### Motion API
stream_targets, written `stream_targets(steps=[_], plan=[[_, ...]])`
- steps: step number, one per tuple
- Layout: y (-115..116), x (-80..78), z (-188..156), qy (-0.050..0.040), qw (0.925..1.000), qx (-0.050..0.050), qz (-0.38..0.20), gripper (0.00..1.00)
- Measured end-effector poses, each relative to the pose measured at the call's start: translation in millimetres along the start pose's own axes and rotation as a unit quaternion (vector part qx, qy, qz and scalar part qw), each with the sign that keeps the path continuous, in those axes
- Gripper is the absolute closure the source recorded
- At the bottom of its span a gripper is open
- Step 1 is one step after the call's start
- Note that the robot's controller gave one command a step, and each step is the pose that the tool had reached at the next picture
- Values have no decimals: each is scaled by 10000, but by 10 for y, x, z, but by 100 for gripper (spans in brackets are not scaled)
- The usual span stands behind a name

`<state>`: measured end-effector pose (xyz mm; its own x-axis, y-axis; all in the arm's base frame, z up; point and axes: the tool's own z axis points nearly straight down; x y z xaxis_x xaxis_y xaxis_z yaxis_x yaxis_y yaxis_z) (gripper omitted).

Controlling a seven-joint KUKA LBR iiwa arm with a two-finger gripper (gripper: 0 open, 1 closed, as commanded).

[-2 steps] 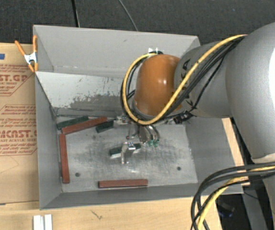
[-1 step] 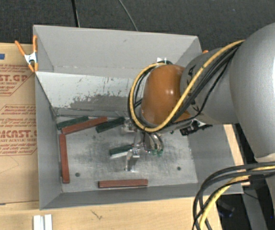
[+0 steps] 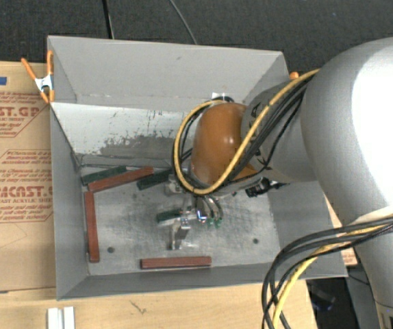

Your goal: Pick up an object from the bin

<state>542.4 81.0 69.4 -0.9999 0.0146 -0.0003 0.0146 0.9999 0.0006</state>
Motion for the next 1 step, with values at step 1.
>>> stream_targets(steps=[1], plan=[[-33,145,-39,29,9908,-16,1356,100]])
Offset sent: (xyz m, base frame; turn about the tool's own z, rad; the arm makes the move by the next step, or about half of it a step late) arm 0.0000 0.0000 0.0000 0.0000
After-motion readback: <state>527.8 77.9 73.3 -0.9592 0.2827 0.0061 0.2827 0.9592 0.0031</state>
